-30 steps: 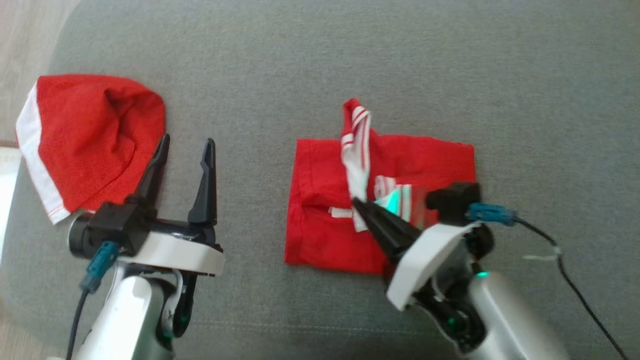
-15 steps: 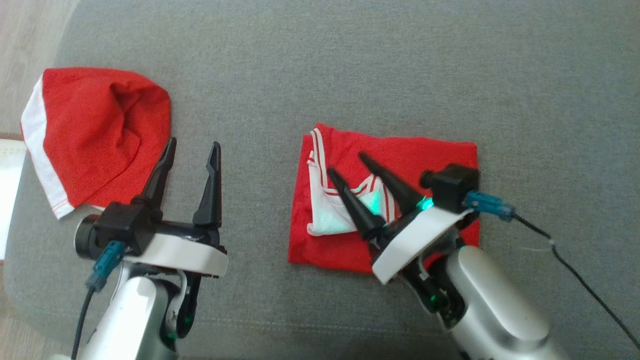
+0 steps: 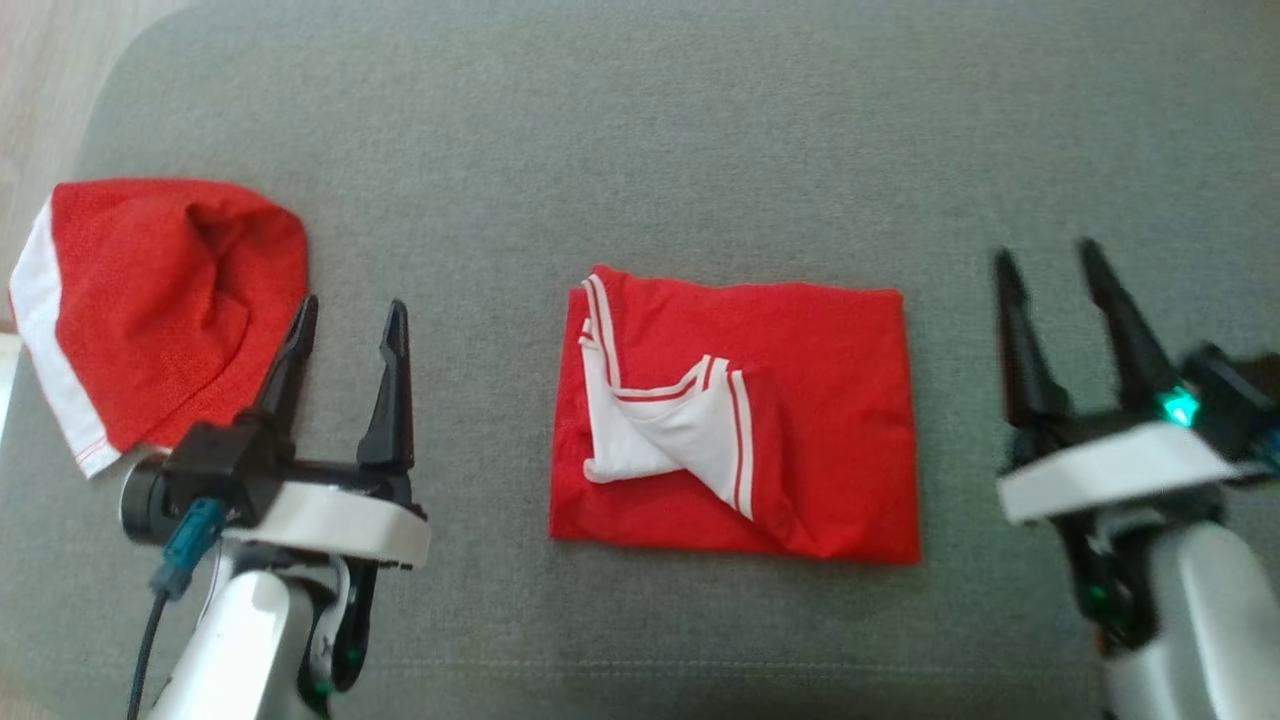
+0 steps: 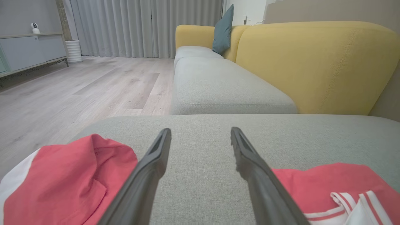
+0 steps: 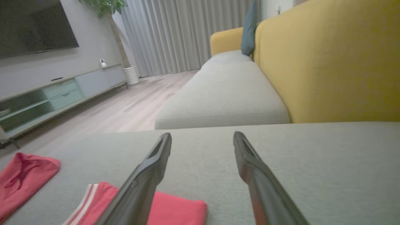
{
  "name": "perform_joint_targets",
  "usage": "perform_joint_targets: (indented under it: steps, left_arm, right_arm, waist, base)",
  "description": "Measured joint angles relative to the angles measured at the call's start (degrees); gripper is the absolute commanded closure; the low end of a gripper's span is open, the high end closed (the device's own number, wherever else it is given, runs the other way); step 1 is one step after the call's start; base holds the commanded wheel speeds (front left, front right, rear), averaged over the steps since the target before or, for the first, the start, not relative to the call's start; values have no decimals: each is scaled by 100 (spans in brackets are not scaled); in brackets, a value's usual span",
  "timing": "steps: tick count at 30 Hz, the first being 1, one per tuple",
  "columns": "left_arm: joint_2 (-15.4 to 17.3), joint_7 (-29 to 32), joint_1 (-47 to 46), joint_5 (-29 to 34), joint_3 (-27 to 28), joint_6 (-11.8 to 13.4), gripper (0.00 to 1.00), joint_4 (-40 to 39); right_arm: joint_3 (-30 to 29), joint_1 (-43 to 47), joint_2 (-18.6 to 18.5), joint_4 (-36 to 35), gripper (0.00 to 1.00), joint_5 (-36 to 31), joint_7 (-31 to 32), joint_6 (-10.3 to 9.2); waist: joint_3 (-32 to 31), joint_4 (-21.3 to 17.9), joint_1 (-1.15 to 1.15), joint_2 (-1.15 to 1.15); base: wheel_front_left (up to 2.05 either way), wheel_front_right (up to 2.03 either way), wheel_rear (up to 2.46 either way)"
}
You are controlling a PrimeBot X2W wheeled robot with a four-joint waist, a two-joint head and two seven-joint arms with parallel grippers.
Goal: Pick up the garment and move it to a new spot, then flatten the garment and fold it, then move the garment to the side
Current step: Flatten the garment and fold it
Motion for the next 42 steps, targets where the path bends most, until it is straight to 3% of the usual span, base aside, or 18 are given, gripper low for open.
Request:
perform_joint_targets:
  steps: [8,20,21,22,23,27,31,37,42]
  left_arm:
    - [79,0,86,-1,-1,-4,0,42]
    - [149,10,86,-1,-19,-4,0,38]
    - [152,10,85,-1,-22,-4,0,38]
    - [153,10,83,-1,-25,-4,0,37]
    - [153,10,82,-1,-27,-4,0,37]
    - [151,10,53,-2,-44,-7,0,36]
    - [142,10,-8,-2,-87,-31,0,41]
    - [90,8,-164,-1,-182,-77,0,64]
    - [46,4,-188,0,-187,-82,0,93]
  right_arm:
    - [-694,799,16,-684,0,-196,313,0]
    - [-722,921,73,-943,0,-290,481,0]
    - [-705,920,71,-944,7,-297,532,0]
    - [-660,919,68,-937,57,-297,548,0]
    - [-563,910,56,-909,100,-297,568,0]
    - [135,743,33,-421,100,-213,604,0]
    - [1022,348,53,454,100,20,525,0]
    - [1891,-207,81,1749,100,445,236,0]
    - [2764,-432,86,1987,100,821,105,0]
  waist:
    - [-107,-180,0,0]
    - [-33,-226,0,0]
    - [-18,-221,0,0]
    - [0,-215,0,0]
    - [17,-208,0,0]
    - [109,-165,0,0]
    - [205,-81,0,0]
    - [280,120,0,0]
    - [310,284,0,0]
  base:
    - [0,0,0]
    - [0,0,0]
    - [0,0,0]
    - [0,0,0]
    - [0,0,0]
    - [0,0,0]
    - [0,0,0]
    - [0,0,0]
    - [0,0,0]
